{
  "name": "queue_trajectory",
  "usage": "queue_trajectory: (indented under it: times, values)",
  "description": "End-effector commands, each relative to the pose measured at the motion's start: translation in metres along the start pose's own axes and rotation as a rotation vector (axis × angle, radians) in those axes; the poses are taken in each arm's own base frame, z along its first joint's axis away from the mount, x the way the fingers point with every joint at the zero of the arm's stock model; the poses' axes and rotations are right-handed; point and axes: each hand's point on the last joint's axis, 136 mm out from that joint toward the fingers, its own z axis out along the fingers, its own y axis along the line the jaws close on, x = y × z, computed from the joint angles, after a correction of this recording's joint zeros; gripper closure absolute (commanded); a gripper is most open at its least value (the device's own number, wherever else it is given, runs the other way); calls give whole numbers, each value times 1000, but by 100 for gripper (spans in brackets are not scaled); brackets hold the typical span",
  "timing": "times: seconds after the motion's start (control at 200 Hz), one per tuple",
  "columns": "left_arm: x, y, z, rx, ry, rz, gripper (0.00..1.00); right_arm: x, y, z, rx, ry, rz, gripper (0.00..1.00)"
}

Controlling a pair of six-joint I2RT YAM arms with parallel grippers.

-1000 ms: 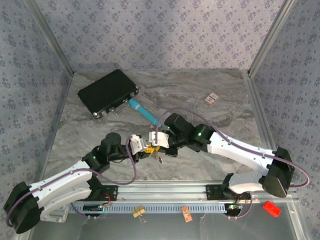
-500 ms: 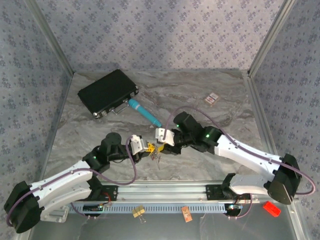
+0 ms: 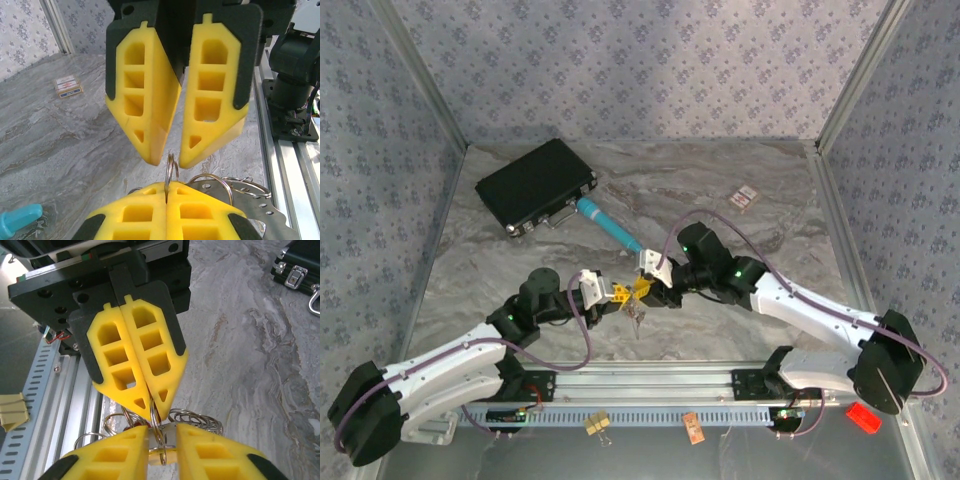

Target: Put the keys on the keyring

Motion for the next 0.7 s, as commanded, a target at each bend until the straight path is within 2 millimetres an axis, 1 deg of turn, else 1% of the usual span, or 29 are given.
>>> queue_trajectory:
  times: [0.0, 0.085, 0.125, 0.185, 0.22, 0.35, 0.47, 0.695]
  values:
    - [-20, -5, -3, 23, -79, 25, 100, -8, 0, 0, -19, -32, 2, 88]
    - [-20, -3, -3, 11, -76, 25, 100, -9, -1, -1, -19, -23, -5, 100]
    - [-19, 0, -3, -5, -70, 22, 94, -7, 0, -1, -21, -13, -7, 100]
    - [-16, 4, -4, -29, -52, 19, 81, -7, -1, -2, -16, -1, -12, 100]
    - [-15, 5, -4, -36, -38, 22, 79, -7, -1, -3, -12, 11, -18, 100]
    - [-10, 5, -3, -30, 5, 30, 80, 0, -2, -2, 12, 96, -62, 100]
    - [-11, 4, -3, -21, 16, 33, 84, 5, -1, -1, 24, 173, -105, 100]
    - [-12, 4, -2, -20, 14, 36, 84, 0, 3, 3, 19, 208, -157, 100]
